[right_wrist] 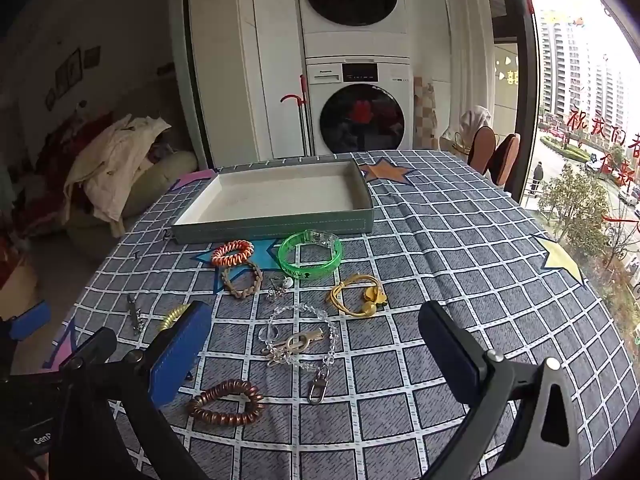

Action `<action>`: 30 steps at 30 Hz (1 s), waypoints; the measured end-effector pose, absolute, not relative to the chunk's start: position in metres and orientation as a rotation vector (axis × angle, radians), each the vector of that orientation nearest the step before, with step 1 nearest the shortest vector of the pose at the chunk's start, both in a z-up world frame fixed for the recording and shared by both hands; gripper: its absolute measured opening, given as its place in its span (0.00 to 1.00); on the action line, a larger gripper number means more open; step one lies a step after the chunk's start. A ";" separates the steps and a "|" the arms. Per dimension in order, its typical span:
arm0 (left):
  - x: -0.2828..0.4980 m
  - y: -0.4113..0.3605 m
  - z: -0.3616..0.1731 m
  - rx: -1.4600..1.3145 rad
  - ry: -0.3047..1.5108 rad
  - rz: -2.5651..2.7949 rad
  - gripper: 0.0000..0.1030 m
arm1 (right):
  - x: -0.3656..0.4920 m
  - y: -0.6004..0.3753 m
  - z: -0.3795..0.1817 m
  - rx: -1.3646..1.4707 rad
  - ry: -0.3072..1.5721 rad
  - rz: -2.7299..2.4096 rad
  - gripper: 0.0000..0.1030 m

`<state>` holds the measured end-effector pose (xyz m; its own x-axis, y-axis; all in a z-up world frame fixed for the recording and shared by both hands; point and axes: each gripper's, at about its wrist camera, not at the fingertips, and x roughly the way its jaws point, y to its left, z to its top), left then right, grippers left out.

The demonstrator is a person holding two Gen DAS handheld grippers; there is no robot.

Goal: Organize jewelry

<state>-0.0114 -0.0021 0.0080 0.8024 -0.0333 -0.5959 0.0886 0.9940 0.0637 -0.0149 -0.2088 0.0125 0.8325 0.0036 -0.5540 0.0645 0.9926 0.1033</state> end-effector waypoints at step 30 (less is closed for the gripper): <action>-0.017 -0.003 0.012 0.080 0.633 -0.055 1.00 | -0.014 -0.201 0.020 0.114 0.566 -0.013 1.00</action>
